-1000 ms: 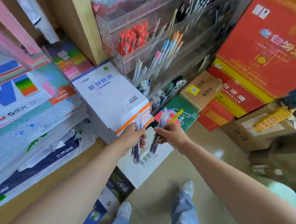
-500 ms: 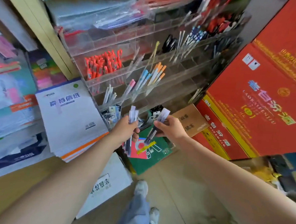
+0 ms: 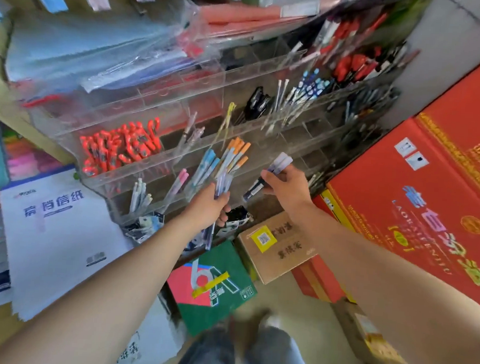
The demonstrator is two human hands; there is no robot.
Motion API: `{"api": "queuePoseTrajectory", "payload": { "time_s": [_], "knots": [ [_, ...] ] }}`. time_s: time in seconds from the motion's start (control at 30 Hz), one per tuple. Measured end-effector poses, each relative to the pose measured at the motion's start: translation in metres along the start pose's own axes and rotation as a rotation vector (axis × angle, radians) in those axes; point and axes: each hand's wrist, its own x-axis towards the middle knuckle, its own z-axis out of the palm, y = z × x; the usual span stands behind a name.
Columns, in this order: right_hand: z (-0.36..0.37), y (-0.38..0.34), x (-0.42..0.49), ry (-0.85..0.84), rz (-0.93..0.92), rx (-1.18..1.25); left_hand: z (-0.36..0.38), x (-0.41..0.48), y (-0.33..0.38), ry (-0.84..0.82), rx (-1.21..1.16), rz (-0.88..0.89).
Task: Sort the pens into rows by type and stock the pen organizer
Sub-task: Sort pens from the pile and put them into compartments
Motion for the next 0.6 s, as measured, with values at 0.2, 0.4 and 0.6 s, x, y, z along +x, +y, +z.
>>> {"api": "queuePoseTrajectory", "payload": {
  "time_s": [0.2, 0.4, 0.6],
  "knots": [
    [-0.016, -0.024, 0.068, 0.036, -0.087, 0.045, 0.01, 0.03, 0.011, 0.102, -0.112, -0.032],
    [-0.01, -0.024, 0.108, -0.04, -0.089, -0.01, 0.021, 0.044, 0.019, 0.205, -0.207, -0.065],
    [0.002, -0.007, 0.124, -0.144, -0.025, -0.036, 0.03, 0.047, 0.021, 0.23, -0.259, -0.077]
  ]
}}
